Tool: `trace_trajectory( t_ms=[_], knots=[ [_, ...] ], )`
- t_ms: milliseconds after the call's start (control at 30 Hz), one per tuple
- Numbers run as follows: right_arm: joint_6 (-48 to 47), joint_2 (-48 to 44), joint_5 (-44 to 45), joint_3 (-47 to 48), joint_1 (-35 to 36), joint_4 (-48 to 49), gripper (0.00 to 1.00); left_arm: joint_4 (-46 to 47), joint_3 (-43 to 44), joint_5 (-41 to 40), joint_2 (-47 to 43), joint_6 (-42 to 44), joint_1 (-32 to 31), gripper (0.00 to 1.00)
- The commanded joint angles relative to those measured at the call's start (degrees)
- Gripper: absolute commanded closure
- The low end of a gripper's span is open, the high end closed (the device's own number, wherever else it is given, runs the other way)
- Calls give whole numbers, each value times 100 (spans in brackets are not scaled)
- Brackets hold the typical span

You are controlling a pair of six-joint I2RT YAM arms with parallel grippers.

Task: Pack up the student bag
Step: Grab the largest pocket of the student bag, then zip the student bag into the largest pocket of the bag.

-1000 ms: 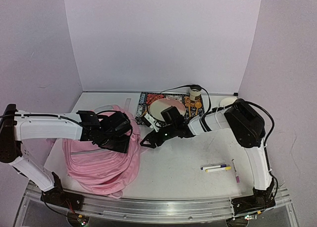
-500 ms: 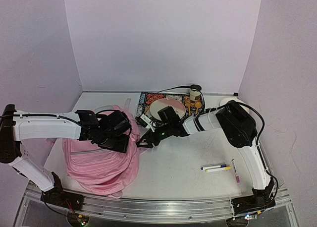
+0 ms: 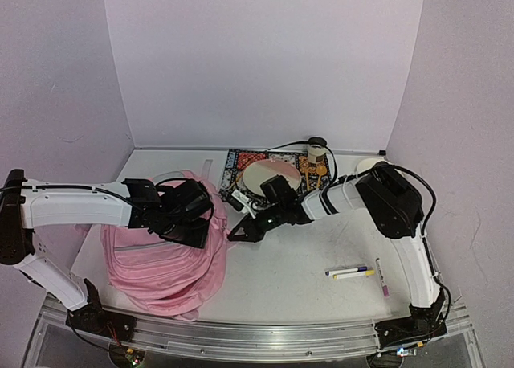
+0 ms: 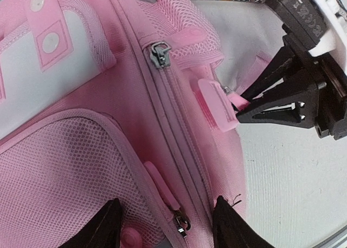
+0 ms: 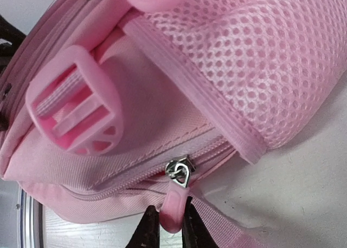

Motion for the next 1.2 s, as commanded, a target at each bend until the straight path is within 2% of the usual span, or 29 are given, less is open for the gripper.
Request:
trace_trajectory(
  t_ms=[0, 267, 600, 767, 933, 1167],
  knots=[
    [-88, -563, 94, -161, -10, -69, 98, -282, -41, 0, -34, 15, 27, 44],
    [-93, -955, 470, -500, -8, -149, 100, -281, -43, -33, -11, -69, 36, 46],
    [-270, -2015, 1822, -1592, 368, -296, 100, 211, 186, -25, 344, -200, 325, 56],
    [-186, -2426, 2663, -2037, 885, -356, 100, 983, 100, 527, 338, -261, 715, 61],
    [222, -2659, 3358, -2221, 1515, -369, 100, 1369, 195, 870, 509, -418, 732, 63],
    [498, -2772, 3735, -2125, 2252, -370, 100, 1771, -13, 963, 420, -722, 733, 65]
  ],
)
